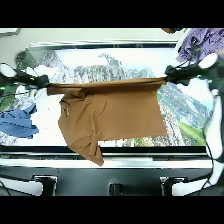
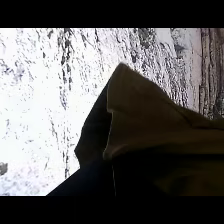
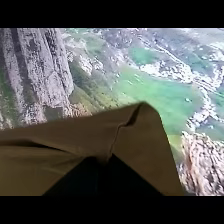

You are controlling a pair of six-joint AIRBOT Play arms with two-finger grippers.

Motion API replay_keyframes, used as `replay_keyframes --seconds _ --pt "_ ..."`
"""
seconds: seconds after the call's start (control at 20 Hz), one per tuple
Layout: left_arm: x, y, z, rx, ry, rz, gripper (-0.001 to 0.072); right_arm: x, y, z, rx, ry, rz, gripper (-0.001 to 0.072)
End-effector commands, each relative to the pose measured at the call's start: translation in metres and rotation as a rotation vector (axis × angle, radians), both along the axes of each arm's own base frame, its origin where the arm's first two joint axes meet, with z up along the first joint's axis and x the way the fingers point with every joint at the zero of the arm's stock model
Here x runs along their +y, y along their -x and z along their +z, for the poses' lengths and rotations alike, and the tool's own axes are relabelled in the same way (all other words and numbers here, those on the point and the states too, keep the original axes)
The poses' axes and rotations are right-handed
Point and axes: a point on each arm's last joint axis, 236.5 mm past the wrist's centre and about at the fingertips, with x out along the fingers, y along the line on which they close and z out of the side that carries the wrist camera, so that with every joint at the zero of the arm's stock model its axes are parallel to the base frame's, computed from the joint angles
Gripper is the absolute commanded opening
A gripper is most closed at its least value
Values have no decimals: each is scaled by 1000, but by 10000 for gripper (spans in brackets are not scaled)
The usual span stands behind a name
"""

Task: Fold the clothes and pants, and hang the long-sleeved shirts on hangers.

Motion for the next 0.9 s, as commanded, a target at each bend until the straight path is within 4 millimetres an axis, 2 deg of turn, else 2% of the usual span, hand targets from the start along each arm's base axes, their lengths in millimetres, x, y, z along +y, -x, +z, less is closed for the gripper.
replay_keyframes --seconds 0.0,0.1,0.15,0.2,0.25,0.3,0.4,0.45,0.55,0.6,0.7,0.85 --pt "-31 -13 -74 102 38 -40 15 25 -23 -76 68 -45 -14 32" --pt "-34 -10 -83 132 50 -29 25 32 -21 -91 104 -61 -21 33" --pt "-33 -8 -81 142 57 -15 121 36 -20 -90 108 -83 -20 51" --pt "-30 -6 -74 153 62 -13 271 36 -19 -86 113 -93 -18 125" --pt "-24 -1 -62 169 65 -15 489 30 -14 -77 120 -91 -7 233" --pt "-14 6 -49 185 66 -16 575 21 -8 -66 124 -82 17 281" --pt "16 35 -24 231 58 -22 574 -9 11 -42 130 -61 63 358" --pt "32 51 -14 261 66 4 574 -31 27 -34 152 -53 73 364" --pt "60 88 -1 297 90 73 574 -71 68 -32 230 -68 91 364" --pt "68 108 2 305 101 107 574 -86 86 -35 253 -124 49 364" --pt "71 152 0 323 142 172 574 -100 129 -54 301 -209 16 364" --pt "53 200 -11 312 229 241 574 -97 193 -96 399 -294 -39 382"
